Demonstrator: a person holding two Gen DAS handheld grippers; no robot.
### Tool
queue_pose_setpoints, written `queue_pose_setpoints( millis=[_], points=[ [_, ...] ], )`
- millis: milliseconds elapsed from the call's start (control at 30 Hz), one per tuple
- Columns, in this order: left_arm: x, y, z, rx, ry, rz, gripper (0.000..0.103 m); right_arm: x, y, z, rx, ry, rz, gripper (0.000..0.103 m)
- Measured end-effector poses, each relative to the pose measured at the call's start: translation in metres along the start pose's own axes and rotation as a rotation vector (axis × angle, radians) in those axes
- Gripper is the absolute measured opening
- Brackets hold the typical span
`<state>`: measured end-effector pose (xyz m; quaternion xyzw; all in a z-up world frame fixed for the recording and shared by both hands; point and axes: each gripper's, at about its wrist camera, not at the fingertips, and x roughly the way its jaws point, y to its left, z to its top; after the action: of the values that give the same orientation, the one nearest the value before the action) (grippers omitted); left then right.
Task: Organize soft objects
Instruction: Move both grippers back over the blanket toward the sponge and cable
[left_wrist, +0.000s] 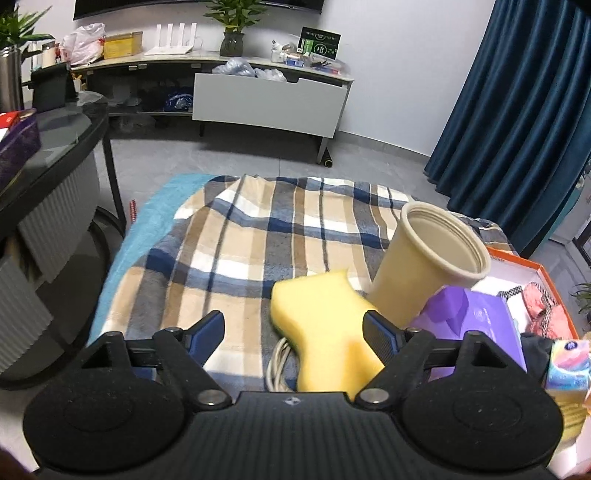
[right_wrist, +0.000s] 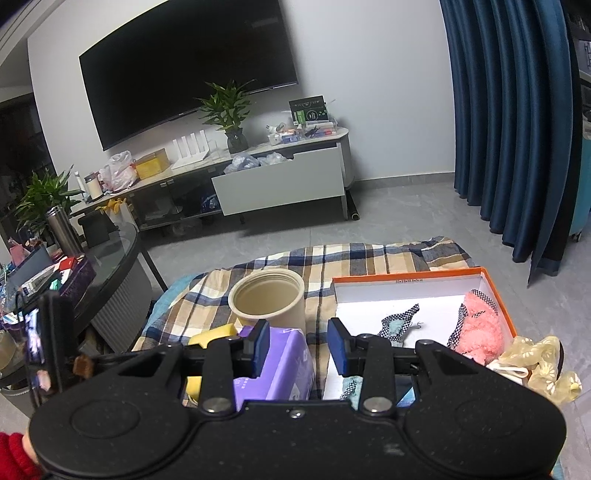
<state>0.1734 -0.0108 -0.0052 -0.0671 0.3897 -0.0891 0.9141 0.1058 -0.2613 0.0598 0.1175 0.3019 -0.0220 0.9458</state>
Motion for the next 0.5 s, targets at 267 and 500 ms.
queue_pose_setpoints(
  millis=[267, 500],
  points=[
    [0.031, -0.011, 0.011, -0.016, 0.067, -0.046, 0.093, 0.011, -0.004, -0.003, 0.003, 0.018, 0.0, 0.043],
    [0.038, -0.007, 0.004, -0.009, 0.089, -0.033, 0.1, 0.016, -0.008, -0.004, 0.015, 0.023, 0.001, 0.043]
  ],
)
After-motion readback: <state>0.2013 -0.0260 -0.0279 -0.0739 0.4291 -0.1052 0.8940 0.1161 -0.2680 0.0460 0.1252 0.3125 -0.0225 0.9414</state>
